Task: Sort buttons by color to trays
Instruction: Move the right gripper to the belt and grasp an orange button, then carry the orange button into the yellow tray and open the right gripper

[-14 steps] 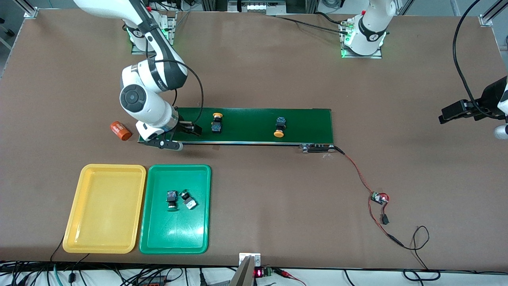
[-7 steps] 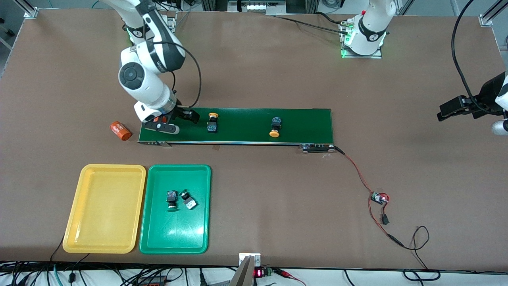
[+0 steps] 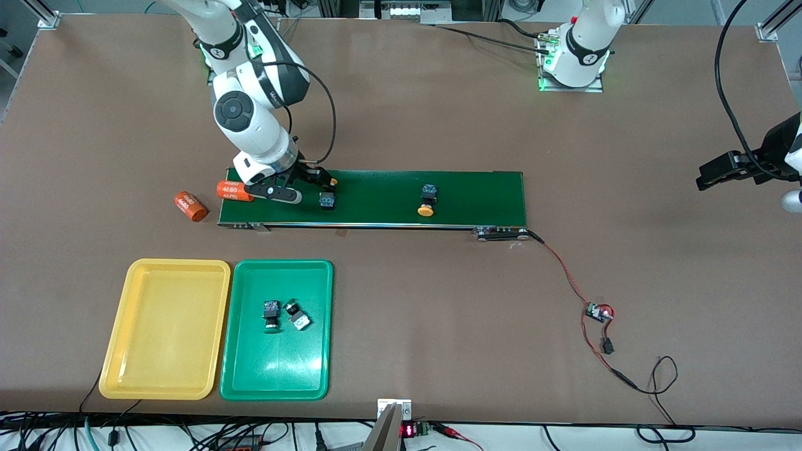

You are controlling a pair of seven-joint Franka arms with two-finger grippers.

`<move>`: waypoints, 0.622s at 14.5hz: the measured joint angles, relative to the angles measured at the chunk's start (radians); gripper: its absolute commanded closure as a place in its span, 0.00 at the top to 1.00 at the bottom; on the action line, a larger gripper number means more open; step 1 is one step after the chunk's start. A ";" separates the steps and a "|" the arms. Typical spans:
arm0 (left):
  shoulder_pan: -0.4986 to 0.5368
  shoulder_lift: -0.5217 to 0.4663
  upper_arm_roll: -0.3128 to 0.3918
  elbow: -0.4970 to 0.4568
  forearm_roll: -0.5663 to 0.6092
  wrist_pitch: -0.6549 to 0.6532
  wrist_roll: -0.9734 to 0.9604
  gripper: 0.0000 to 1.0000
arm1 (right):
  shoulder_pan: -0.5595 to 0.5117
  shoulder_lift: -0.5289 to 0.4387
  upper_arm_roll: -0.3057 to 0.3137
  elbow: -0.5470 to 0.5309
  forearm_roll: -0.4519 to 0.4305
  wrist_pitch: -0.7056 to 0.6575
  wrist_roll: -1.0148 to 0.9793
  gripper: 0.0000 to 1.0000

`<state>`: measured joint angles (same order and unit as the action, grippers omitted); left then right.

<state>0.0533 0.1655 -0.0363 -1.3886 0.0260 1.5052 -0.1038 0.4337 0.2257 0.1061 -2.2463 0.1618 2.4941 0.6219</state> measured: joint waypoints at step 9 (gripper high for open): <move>-0.002 0.000 0.014 -0.003 -0.003 0.002 0.051 1.00 | -0.007 0.040 -0.009 0.000 -0.002 0.038 -0.176 1.00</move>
<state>0.0517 0.1654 -0.0224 -1.3912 0.0231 1.5070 -0.0531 0.4267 0.2659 0.0976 -2.2465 0.1603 2.5319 0.4458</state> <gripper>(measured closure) 0.000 0.000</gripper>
